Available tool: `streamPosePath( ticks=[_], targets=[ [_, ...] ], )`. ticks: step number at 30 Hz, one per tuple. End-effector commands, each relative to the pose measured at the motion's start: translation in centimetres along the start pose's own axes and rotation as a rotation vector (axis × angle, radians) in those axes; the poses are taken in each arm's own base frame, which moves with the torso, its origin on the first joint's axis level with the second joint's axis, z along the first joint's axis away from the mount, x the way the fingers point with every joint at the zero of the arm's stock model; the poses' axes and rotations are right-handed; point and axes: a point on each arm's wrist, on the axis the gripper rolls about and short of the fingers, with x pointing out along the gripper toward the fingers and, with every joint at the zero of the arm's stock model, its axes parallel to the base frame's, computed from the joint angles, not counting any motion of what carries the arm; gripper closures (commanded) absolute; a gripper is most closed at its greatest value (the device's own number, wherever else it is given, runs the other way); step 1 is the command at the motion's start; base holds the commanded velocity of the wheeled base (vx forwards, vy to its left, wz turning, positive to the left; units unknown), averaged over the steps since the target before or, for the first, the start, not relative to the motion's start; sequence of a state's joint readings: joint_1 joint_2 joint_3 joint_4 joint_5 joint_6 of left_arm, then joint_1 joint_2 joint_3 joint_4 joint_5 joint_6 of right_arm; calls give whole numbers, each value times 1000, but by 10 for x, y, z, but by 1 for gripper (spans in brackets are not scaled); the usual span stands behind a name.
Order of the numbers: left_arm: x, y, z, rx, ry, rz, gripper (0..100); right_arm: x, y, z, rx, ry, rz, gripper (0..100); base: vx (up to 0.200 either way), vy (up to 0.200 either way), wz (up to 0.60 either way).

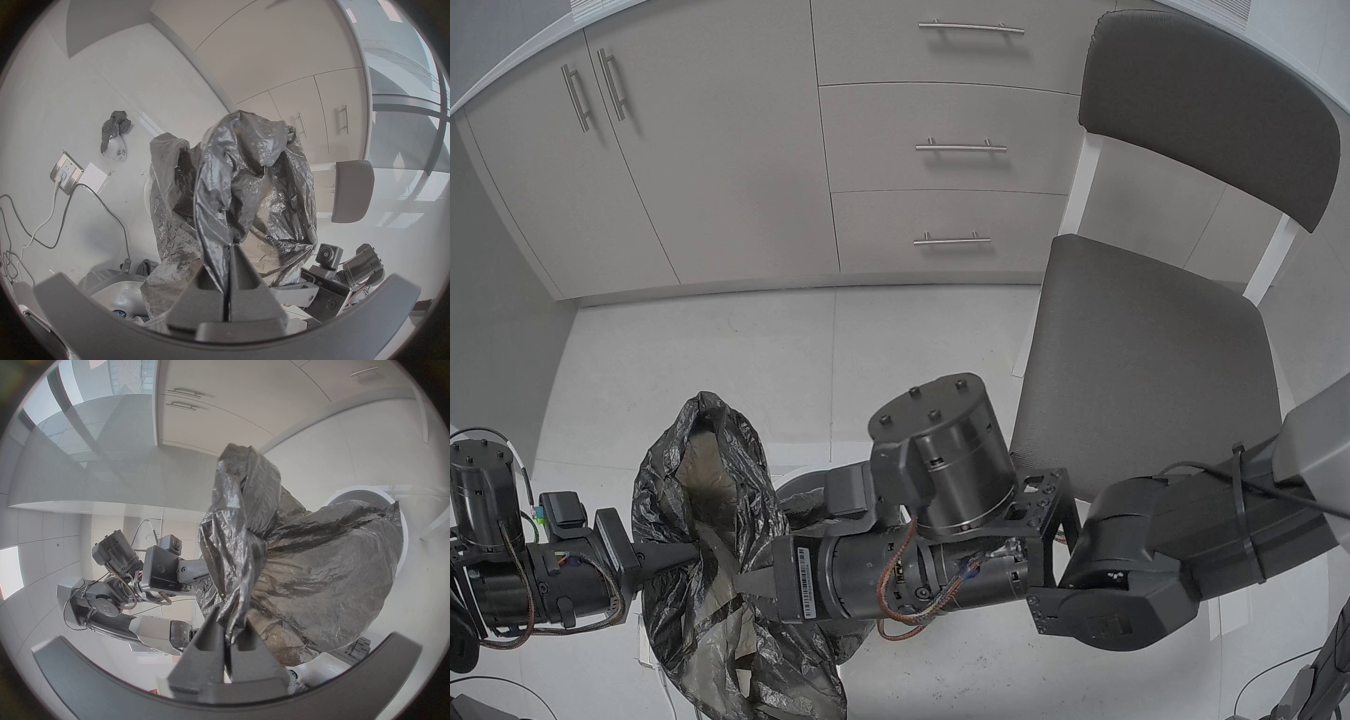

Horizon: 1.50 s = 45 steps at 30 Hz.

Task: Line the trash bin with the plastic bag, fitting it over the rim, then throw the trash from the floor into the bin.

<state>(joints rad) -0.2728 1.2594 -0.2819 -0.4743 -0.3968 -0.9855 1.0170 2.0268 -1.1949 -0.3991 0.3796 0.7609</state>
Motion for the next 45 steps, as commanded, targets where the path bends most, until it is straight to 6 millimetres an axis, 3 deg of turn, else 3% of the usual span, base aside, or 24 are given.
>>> streamPosePath(
  ticks=[1, 18, 35, 40, 45],
  targets=[
    [0, 4, -1, -7, 0, 12, 100, -1, -10, 0, 9, -15, -7, 100, 0, 0, 0],
    [1, 7, -3, -12, 9, 25, 100, 10, -25, -7, 35, -10, -12, 100, 0, 0, 0],
    [24, 16, 5, 37, 29, 121, 100, 17, -66, 19, 67, -89, -75, 100, 0, 0, 0],
    [28, 18, 7, 54, 34, 134, 100, 16, -69, 23, 70, -99, -79, 100, 0, 0, 0],
    [44, 24, 14, 60, 32, 145, 100, 19, -84, 30, 78, -123, -109, 100, 0, 0, 0]
  ],
)
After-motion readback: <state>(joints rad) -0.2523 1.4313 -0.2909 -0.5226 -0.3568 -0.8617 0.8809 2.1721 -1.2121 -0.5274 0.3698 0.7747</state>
